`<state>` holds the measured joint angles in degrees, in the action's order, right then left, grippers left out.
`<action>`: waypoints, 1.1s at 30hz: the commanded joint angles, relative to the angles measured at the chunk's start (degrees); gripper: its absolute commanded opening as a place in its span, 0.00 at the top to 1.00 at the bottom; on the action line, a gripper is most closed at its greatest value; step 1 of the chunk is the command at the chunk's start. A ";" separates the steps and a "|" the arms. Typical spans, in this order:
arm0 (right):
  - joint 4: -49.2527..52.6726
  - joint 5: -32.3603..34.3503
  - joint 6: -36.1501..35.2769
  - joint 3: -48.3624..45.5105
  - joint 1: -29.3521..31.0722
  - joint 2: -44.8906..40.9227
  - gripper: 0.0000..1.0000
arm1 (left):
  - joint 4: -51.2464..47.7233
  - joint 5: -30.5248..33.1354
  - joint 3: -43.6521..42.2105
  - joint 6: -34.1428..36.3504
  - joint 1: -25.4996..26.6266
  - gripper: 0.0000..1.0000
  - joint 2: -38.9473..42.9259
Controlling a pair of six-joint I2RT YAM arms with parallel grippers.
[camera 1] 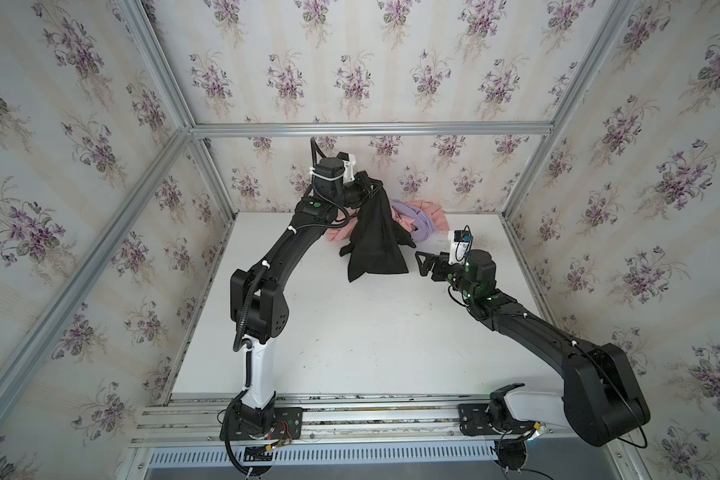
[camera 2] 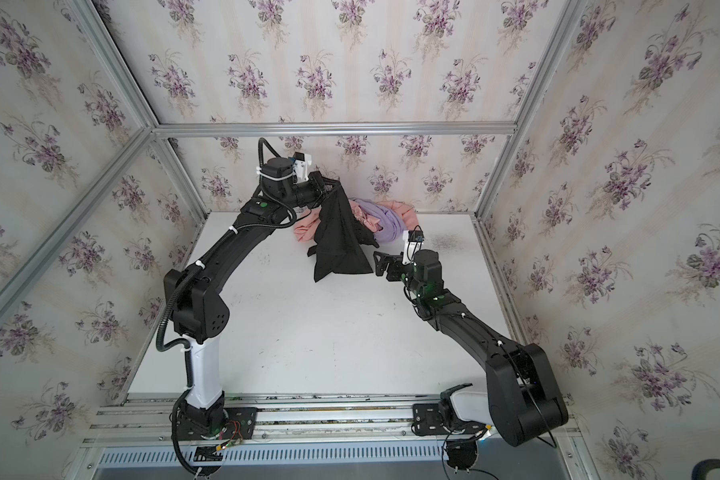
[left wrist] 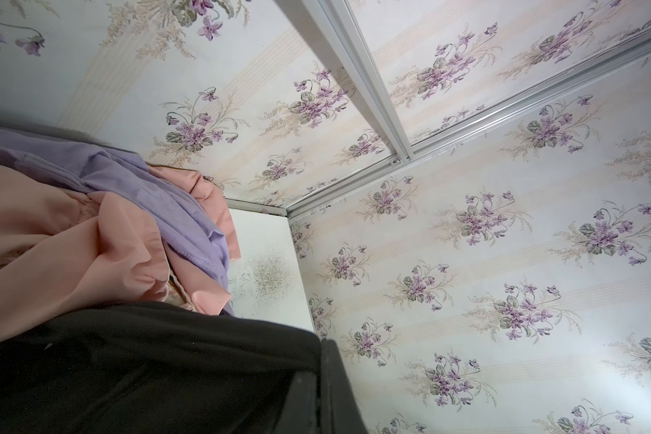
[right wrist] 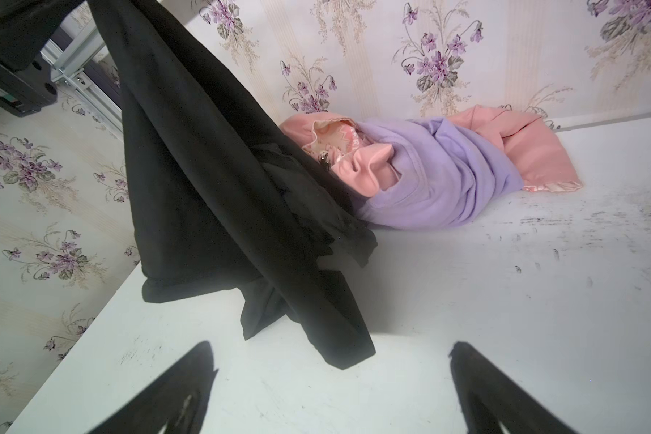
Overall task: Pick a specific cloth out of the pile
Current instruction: 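Raise the black cloth higher with the left gripper, pulling it free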
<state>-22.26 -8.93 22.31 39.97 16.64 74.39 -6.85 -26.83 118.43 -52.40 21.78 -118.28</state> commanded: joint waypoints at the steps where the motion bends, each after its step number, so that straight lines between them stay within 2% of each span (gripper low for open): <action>1: -0.95 -0.53 0.19 0.51 -0.03 -0.39 0.00 | 5.09 -0.65 -0.05 0.46 0.06 1.00 1.34; 14: 0.77 -1.51 -0.97 1.00 -0.03 -1.88 0.00 | 5.07 -1.83 -0.77 0.63 0.20 1.00 2.15; 33: 2.61 -5.35 1.45 1.96 0.41 -4.42 0.00 | 5.01 -3.17 -6.42 2.75 0.02 1.00 8.37</action>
<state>-19.59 -12.82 23.14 40.86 16.93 70.52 -5.80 -28.60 112.07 -50.39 21.82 -110.56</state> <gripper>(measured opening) 0.998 0.059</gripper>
